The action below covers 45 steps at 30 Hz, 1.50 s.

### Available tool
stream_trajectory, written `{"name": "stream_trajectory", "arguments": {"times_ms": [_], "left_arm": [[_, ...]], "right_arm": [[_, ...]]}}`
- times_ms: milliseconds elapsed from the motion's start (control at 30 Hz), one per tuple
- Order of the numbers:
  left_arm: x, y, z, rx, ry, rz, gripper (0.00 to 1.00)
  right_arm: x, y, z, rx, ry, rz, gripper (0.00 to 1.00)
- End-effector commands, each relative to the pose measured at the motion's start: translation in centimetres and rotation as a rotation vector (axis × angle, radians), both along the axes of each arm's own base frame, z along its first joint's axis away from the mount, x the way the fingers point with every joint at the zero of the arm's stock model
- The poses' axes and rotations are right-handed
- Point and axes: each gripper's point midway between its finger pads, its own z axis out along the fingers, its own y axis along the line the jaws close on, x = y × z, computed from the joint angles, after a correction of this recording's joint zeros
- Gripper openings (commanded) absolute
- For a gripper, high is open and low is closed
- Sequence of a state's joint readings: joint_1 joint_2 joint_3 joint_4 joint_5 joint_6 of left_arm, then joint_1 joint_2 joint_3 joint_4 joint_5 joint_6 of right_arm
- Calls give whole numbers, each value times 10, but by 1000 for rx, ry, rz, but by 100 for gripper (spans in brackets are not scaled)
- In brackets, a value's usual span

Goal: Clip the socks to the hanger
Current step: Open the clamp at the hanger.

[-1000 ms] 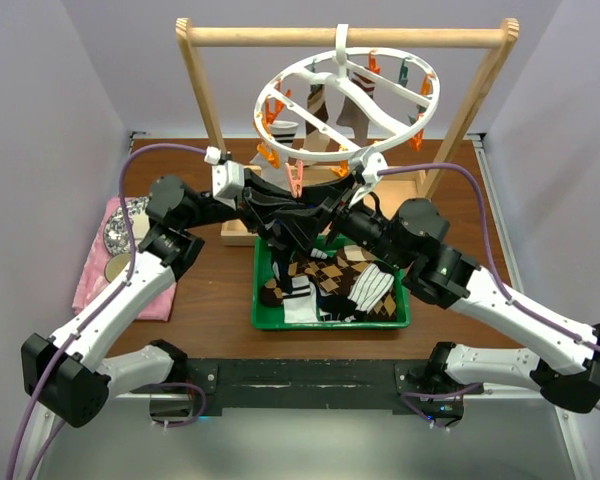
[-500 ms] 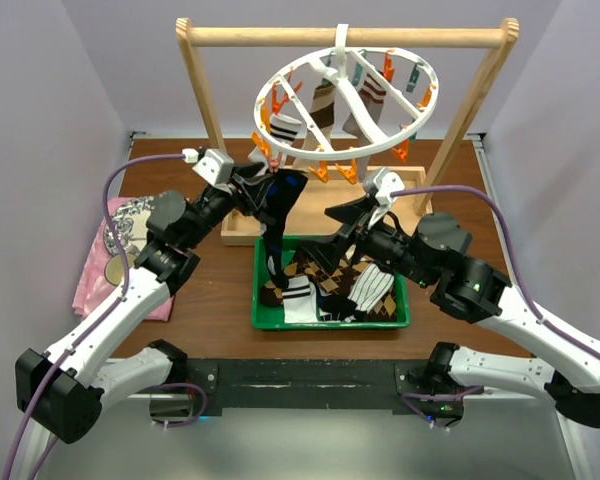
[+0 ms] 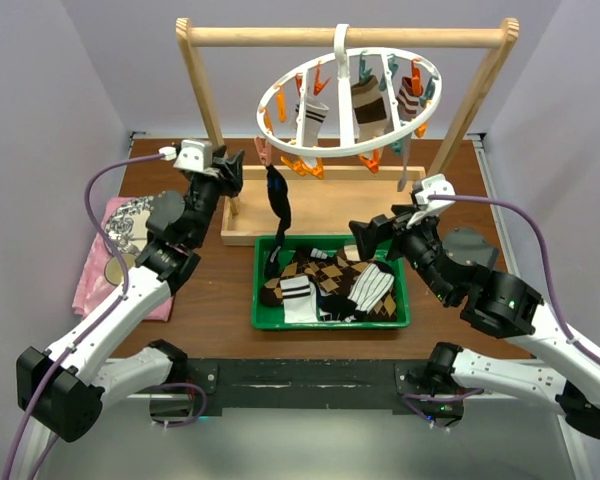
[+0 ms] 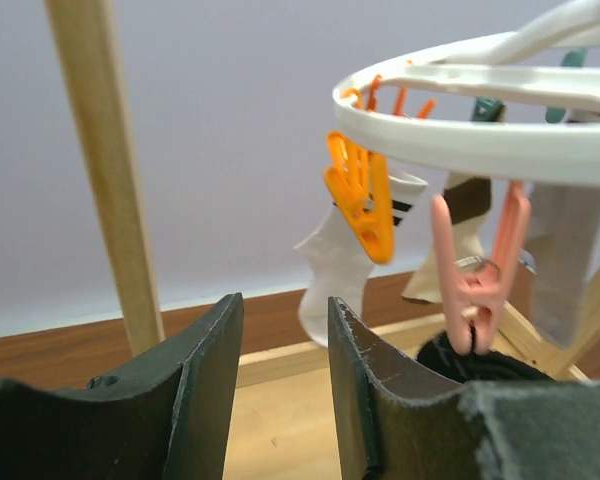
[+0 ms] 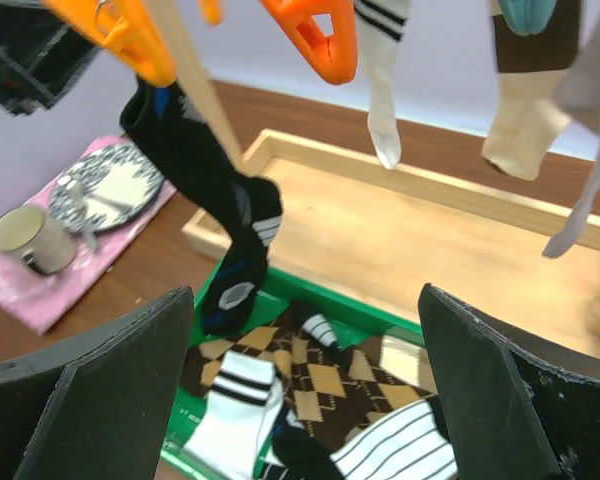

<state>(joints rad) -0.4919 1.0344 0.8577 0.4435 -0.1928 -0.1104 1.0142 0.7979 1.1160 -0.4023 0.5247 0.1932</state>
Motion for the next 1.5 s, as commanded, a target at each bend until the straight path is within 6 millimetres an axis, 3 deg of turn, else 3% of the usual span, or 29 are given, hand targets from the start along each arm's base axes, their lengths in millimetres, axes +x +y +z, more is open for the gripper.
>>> {"name": "stream_trajectory", "arguments": {"times_ms": [0, 100, 200, 367, 500, 633, 767, 900, 1000, 1133, 1467], "left_arm": [[2, 28, 57, -57, -141, 146, 49], [-5, 36, 73, -61, -189, 163, 52], [-21, 25, 82, 10, -237, 78, 56], [-52, -10, 75, 168, -222, -174, 61], [-101, -64, 61, 270, -199, -585, 62], [-142, -97, 50, 138, -75, -920, 60], [-158, -116, 49, -33, 18, -1082, 59], [-181, -148, 53, -78, 38, -1201, 59], [-163, -162, 47, -65, 40, -1154, 58], [-146, -163, 51, -70, 13, -1079, 54], [-120, -154, 102, -151, -65, -928, 51]], "right_arm": [[9, -17, 6, -34, -25, -102, 99], [11, -28, 12, -38, -62, -142, 99], [14, -40, 29, -43, -132, -187, 99], [21, -47, 57, -93, -238, -235, 93], [24, -51, 67, -113, -292, -260, 87], [24, -44, 77, -85, -329, -231, 77], [27, -35, 84, -83, -341, -214, 72], [27, -19, 86, -71, -354, -157, 68], [28, -5, 87, -53, -358, -111, 70], [30, 6, 78, -63, -359, -77, 80], [27, 4, 70, -75, -351, -68, 81]]}}
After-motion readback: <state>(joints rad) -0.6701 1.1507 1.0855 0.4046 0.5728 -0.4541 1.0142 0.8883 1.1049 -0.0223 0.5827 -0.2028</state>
